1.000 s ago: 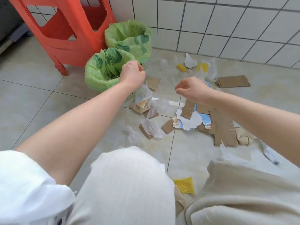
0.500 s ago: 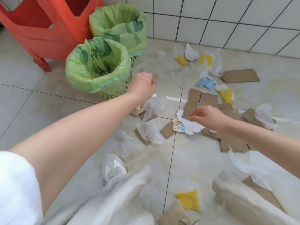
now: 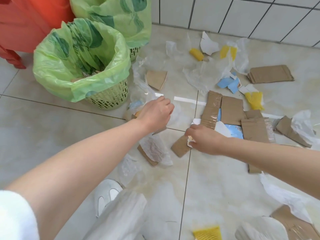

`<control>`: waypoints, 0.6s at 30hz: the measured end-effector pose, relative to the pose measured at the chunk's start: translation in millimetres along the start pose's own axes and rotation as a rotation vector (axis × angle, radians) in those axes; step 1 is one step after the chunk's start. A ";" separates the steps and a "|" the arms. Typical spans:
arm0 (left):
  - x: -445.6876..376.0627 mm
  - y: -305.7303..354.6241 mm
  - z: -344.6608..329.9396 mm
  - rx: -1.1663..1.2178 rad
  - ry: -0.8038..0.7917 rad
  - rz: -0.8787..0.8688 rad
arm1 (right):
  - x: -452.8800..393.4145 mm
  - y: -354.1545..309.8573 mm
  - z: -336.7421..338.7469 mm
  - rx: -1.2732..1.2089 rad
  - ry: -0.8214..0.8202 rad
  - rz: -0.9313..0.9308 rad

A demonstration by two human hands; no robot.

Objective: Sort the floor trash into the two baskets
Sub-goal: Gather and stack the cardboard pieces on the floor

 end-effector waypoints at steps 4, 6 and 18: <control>14.5 -12.6 -10.3 0.070 0.061 0.036 | -18.8 -21.2 -19.2 0.365 -0.027 0.222; 23.7 -21.2 -14.4 0.144 0.104 0.120 | -23.5 -27.5 -26.8 0.465 -0.027 0.240; 70.8 -64.9 -25.1 0.175 -0.080 0.647 | -26.4 -17.9 -42.6 0.501 0.126 0.245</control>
Point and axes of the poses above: each hand's wrist, its own x-axis away from the middle knuckle, its own z-axis out of the back of the hand, y = z × x, the point moved 2 cm from there along -x, towards the middle knuckle, and after that the axes turned 15 degrees about z, right-handed, at the moved point
